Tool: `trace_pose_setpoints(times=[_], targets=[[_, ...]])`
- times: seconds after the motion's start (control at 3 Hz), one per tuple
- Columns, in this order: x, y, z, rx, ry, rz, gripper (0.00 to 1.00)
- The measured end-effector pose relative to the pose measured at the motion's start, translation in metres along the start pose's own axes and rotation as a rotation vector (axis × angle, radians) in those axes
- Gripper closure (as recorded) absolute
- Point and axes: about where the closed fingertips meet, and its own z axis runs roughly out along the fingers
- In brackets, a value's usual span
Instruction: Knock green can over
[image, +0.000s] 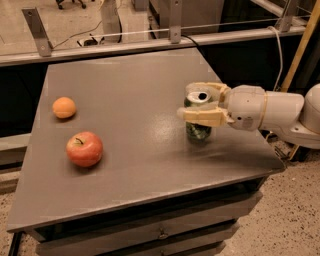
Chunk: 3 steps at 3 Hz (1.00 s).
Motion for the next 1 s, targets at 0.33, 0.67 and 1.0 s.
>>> trace_pose_setpoints(times=[0.33, 0.67, 1.0], targets=[[-0.039, -0.009, -0.006, -0.024, 0.112, -0.077, 0.94], [-0.129, -0.017, -0.019, 0.006, 0.381, -0.23, 1.0], [-0.158, -0.018, -0.036, 0.028, 0.6, -0.241, 1.0]])
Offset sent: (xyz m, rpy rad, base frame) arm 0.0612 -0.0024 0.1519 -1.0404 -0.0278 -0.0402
